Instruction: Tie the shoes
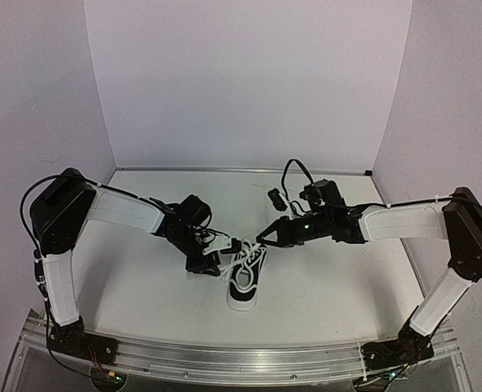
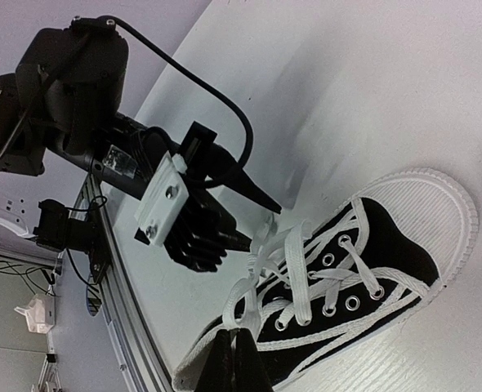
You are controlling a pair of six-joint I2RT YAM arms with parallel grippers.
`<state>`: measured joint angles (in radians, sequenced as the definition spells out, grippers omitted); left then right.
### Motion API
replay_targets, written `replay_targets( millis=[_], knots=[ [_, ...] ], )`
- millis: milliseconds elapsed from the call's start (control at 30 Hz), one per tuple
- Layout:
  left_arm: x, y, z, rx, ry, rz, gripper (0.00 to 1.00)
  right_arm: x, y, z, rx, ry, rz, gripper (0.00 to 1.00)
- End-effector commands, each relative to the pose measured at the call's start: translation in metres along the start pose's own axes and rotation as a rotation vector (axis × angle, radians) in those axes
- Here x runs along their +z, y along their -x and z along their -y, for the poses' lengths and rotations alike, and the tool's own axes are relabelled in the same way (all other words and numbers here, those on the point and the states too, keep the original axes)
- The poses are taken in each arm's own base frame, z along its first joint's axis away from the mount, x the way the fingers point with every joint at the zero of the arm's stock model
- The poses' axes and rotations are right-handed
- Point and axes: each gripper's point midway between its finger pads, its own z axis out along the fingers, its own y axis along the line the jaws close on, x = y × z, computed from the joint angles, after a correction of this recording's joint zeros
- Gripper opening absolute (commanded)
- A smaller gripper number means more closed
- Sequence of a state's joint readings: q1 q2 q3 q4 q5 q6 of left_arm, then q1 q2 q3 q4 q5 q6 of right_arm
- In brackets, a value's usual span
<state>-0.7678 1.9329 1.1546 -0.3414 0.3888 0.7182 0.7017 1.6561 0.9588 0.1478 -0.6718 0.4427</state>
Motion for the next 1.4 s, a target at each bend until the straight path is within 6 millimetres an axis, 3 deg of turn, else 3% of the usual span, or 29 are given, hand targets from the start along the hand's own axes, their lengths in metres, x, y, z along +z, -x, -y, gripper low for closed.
replay_targets(
  millis=[0,100,167,333,567,767,1133,1267,1367],
  knots=[
    [0.012,0.007,0.001,0.063,-0.008,-0.029,0.34,-0.012,0.009,-0.009,-0.018,-0.002,0.043,0.00],
    [0.017,0.005,-0.001,0.057,0.014,-0.057,0.14,-0.011,-0.001,0.002,0.015,-0.041,0.029,0.00],
    [0.013,0.007,-0.002,0.039,0.032,-0.049,0.06,-0.010,-0.010,0.019,0.051,-0.111,0.014,0.00],
    [-0.006,0.018,0.002,0.018,0.078,0.020,0.01,-0.003,-0.046,0.070,0.130,-0.292,-0.076,0.00],
    [-0.025,0.044,0.003,-0.057,0.113,0.164,0.00,0.024,-0.070,0.099,0.141,-0.325,-0.178,0.00],
    [-0.022,0.050,-0.006,-0.220,0.142,0.239,0.00,0.050,-0.064,0.099,0.116,-0.264,-0.182,0.00],
    [-0.018,0.052,-0.008,-0.370,0.129,0.285,0.00,0.050,-0.040,0.084,0.084,-0.229,-0.124,0.00],
    [-0.028,0.042,-0.026,-0.486,0.190,0.261,0.00,0.040,-0.035,0.083,0.081,-0.248,-0.099,0.00],
    [-0.048,0.030,-0.043,-0.615,0.201,0.317,0.00,0.016,-0.027,0.087,0.097,-0.280,-0.045,0.00]
  ],
)
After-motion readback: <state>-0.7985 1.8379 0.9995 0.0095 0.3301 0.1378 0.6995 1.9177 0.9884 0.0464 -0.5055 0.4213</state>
